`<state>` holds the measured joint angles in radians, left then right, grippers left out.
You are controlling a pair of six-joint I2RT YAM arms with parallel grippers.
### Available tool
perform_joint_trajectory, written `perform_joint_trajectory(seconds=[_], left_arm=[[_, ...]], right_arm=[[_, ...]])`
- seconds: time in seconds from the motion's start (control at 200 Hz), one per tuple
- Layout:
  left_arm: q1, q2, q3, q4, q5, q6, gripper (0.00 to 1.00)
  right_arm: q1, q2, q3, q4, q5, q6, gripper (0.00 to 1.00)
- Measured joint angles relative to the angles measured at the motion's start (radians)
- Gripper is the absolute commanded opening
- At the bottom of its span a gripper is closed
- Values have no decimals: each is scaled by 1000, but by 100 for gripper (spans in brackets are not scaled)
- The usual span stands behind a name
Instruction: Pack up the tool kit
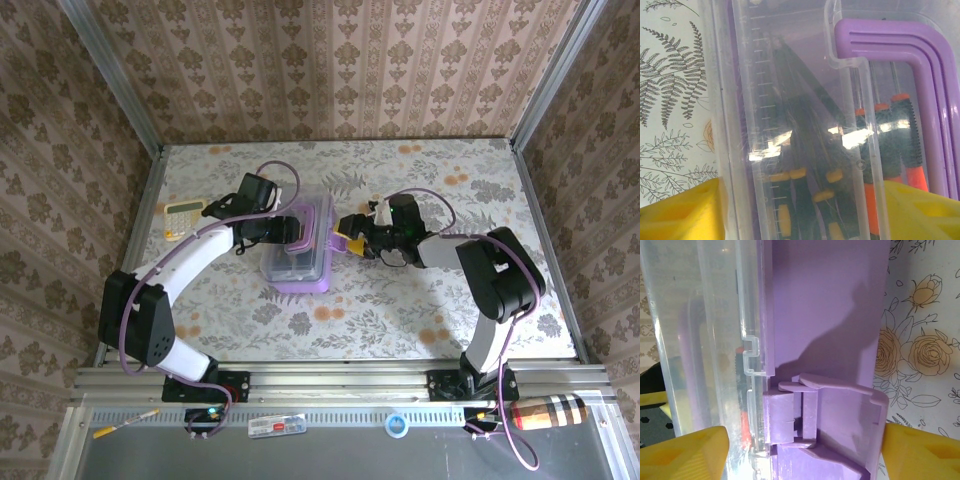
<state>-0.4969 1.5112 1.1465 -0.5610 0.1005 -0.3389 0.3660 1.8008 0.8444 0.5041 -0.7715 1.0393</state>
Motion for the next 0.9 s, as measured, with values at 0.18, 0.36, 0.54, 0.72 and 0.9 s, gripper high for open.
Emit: perform_joint_trajectory(seconds=[0.18, 0.36, 0.54, 0.72, 0.9], left_arm=[[1, 3, 5, -4, -1, 0, 53], [0, 6, 9, -10, -3, 0, 53], [0, 8, 12, -13, -3, 0, 53], [0, 8, 13, -14, -3, 0, 53], [0, 8, 13, -14, -2, 0, 53]], right_arm=[[-9, -53, -1, -40, 0, -24, 72], [-8, -83, 0, -50, -8, -45, 68], [-8, -82, 2, -43, -14, -39, 61], [4, -82, 13, -40, -14, -34, 55], [25, -77, 19, -35, -13, -24, 49]])
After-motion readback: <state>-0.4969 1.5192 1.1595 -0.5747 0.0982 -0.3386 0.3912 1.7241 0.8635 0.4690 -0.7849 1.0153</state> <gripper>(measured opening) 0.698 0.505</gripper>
